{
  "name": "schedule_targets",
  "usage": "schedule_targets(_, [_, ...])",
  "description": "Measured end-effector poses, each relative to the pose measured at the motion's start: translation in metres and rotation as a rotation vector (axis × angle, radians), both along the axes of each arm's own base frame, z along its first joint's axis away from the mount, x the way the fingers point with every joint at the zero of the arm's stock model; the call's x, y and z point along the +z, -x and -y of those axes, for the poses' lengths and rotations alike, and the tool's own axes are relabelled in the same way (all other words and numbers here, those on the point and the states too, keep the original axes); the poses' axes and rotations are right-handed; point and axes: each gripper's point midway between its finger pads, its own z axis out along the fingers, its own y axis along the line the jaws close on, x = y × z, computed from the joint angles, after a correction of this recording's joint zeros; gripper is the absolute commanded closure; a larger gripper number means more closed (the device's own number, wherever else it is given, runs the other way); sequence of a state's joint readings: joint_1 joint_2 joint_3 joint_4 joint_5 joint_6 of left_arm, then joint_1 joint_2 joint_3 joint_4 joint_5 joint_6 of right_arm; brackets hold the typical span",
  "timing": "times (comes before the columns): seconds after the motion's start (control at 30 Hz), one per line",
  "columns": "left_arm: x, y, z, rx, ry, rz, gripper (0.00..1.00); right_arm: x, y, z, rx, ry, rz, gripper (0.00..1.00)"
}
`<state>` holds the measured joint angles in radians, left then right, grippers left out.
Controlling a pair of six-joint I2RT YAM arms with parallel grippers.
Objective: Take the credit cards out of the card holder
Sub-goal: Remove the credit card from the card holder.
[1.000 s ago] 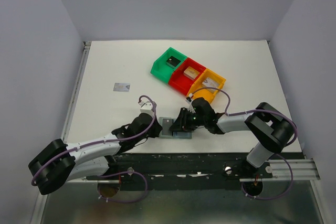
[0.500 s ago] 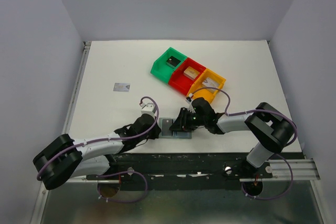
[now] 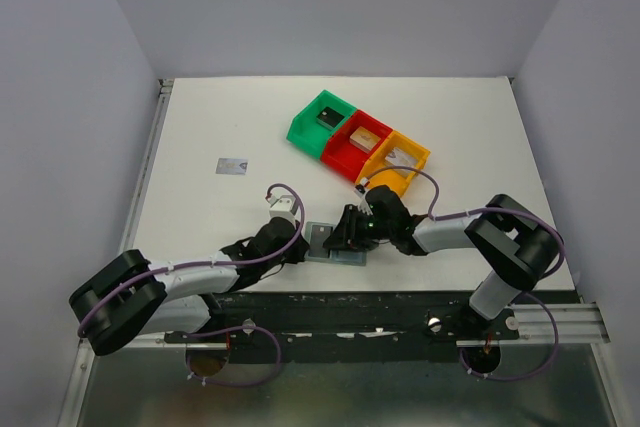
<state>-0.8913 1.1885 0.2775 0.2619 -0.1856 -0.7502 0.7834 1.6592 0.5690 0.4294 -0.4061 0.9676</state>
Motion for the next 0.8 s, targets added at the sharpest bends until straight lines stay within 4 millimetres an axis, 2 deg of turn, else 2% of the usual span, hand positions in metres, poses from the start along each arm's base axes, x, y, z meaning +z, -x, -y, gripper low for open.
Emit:
schedule_targets(0.47, [0.000,-0.001,0.001,0.008,0.019,0.003,1.00,-0.003,-0.007,0.003,-0.038,0.033,0.010,0.51])
schedule_targets(0.8, [-0.001,-0.002,0.003,0.006,0.025,0.004,1.00,0.000,-0.010,0.003,-0.052,0.021,0.033,0.59])
